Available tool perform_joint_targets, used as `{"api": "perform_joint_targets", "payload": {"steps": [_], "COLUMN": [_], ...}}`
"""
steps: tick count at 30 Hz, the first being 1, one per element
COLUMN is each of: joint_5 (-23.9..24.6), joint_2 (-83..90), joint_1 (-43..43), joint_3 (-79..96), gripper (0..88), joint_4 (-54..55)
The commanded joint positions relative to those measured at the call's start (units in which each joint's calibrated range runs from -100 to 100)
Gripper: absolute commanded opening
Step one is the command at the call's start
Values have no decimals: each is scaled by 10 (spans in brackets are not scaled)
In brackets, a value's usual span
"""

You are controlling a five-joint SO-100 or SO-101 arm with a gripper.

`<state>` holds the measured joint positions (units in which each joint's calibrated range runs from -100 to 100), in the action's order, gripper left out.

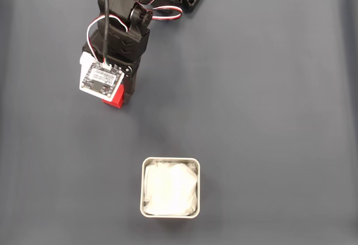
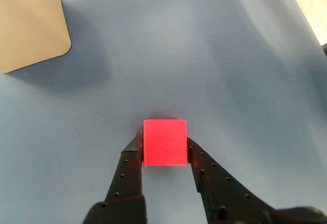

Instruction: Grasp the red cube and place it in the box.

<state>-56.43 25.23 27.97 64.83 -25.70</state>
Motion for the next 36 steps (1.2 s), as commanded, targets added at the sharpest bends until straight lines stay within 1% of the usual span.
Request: {"api": "perform_joint_targets", "payload": {"steps": [1, 6, 14, 21, 36], "joint_5": [-3, 3, 4, 10, 10], "joint_2": [32, 47, 72, 93, 97], "joint_1": [-3, -8, -21, -47, -99], "joint_3": [-17, -59, -115, -175, -271], "gripper": [60, 54, 54, 53, 58], "joint_4": [-9, -53, -86, -134, -167]}}
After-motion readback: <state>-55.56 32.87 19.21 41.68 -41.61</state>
